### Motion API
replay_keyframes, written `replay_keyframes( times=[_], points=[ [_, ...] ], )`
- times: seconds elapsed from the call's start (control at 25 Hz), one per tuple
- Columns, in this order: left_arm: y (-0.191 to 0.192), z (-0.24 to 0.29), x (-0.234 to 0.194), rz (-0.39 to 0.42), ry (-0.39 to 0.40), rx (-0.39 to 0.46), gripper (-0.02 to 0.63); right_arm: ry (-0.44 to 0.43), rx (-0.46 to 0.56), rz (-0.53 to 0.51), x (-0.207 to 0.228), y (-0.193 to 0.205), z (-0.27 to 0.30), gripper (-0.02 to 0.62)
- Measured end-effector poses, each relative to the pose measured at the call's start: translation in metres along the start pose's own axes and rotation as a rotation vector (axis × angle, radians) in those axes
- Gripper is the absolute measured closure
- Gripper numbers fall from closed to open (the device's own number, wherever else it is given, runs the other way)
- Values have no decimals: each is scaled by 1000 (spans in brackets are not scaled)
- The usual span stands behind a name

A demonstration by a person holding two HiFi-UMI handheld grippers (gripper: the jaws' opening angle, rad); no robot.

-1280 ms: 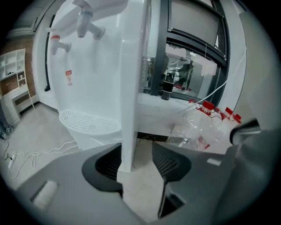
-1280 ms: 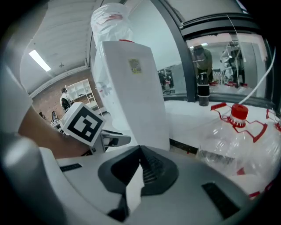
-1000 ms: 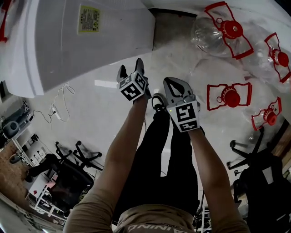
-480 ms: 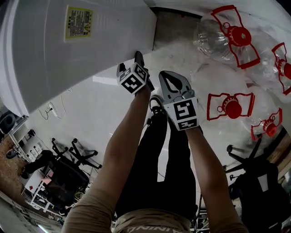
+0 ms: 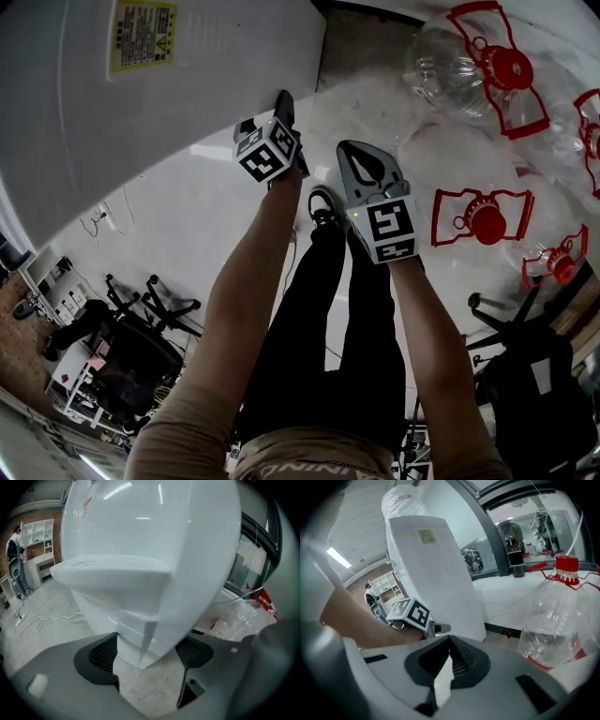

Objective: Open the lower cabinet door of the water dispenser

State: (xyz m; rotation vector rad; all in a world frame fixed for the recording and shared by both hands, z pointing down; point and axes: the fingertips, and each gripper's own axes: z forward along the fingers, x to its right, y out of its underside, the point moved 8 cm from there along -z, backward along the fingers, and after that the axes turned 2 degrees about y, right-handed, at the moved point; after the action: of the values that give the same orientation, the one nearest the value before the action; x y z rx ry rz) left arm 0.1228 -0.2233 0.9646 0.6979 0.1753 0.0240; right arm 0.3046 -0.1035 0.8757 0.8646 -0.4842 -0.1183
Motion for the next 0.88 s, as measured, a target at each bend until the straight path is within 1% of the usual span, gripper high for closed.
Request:
replay_keyframes(
  times=[0.08,0.2,0.36,0.44,0.88],
  points=[
    [0,0,-3,14,21,-9,224,0,3,-1,0,-2,0,586],
    [0,1,-5,13,34,-27,219,1,7,-4,-1,-4,-2,586],
    [0,3,-10,-33,86,-62,213,1,3,-16,-2,-3,-6,586],
    [0,3,-11,-32,101,-78,210,2,1,-17,-2,-1,-8,586],
    [-5,1,-14,-5,102,-98,210,0,3,-26,-7,-4,-15,586]
  ],
)
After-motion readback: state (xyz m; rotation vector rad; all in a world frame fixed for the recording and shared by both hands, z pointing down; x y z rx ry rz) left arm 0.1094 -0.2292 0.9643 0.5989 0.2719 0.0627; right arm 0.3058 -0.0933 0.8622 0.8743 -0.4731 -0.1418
